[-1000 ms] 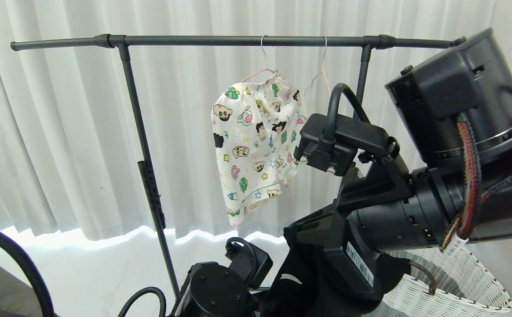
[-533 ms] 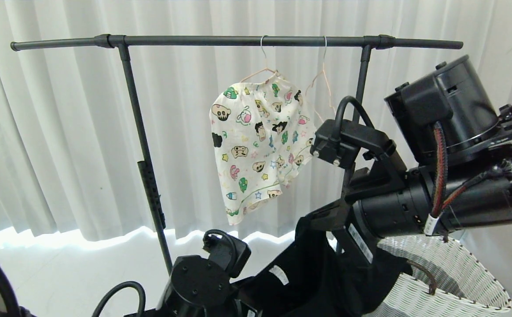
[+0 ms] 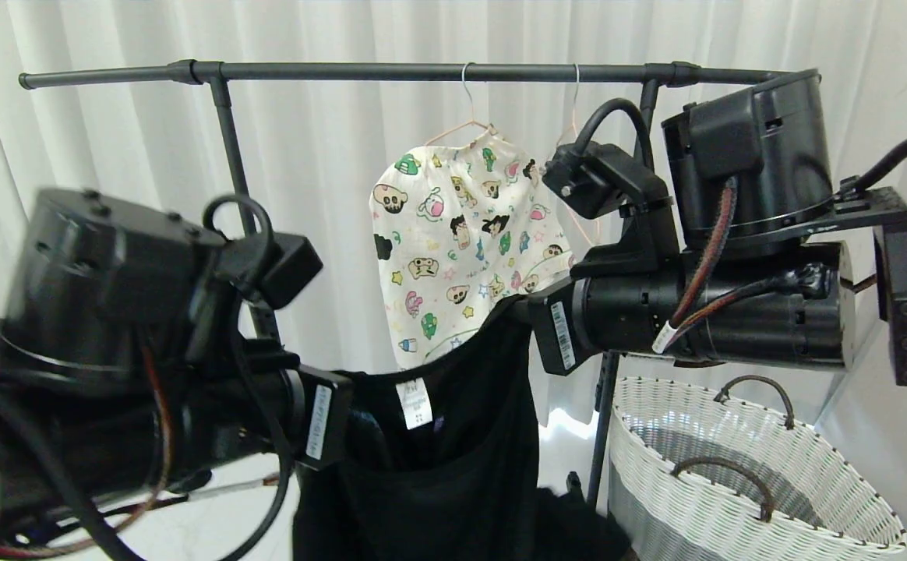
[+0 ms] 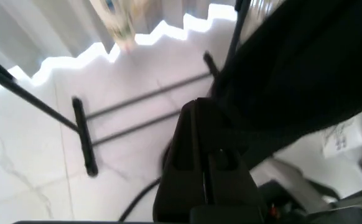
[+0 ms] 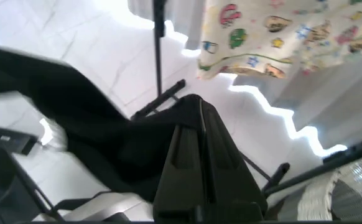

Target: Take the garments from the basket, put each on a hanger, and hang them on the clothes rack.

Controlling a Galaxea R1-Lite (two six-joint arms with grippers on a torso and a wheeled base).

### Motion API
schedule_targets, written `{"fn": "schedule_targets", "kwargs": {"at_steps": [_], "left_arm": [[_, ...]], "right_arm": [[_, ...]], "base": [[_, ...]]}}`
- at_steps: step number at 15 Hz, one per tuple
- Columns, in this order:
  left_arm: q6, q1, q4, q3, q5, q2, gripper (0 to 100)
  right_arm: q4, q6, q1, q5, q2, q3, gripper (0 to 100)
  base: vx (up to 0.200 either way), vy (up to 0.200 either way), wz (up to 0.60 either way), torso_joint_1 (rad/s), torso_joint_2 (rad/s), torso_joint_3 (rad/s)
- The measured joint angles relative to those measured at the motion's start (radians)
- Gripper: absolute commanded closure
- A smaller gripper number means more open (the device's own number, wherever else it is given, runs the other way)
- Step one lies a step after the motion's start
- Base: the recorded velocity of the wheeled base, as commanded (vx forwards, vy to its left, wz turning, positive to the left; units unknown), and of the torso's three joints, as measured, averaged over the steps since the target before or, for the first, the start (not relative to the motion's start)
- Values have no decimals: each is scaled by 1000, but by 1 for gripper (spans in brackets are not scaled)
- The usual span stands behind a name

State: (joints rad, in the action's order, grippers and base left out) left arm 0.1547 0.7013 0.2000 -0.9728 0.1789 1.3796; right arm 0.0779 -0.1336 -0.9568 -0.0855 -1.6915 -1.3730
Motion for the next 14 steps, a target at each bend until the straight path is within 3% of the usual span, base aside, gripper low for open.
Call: {"fn": "schedule_targets", "kwargs": {"at_steps": [1,3,7,9,11,14], "left_arm": [[-72,-3,71,-73,-4,-15,100],[-172,13,113,-161,-4,-26,100],[-218,72,116,-294,-4,6,100],[-227,95,116,-387,-4,37,100],[-289,104,118,-459,-3,60,100],[-372,114,119,-488,14,69,100]], "right_arm": [[0,-3,13,-10,19,10,100],[5,-1,52,-18,83,44,100],[121,34,147,30,231,57,100],[190,73,191,72,270,-26,100],[265,112,219,104,279,-140,100],[369,192,238,160,262,-301,100]], "base": [[0,0,0,0,0,0],[0,0,0,0,0,0],[0,0,0,0,0,0],[0,0,0,0,0,0],[0,0,0,0,0,0],[0,0,0,0,0,0]]}}
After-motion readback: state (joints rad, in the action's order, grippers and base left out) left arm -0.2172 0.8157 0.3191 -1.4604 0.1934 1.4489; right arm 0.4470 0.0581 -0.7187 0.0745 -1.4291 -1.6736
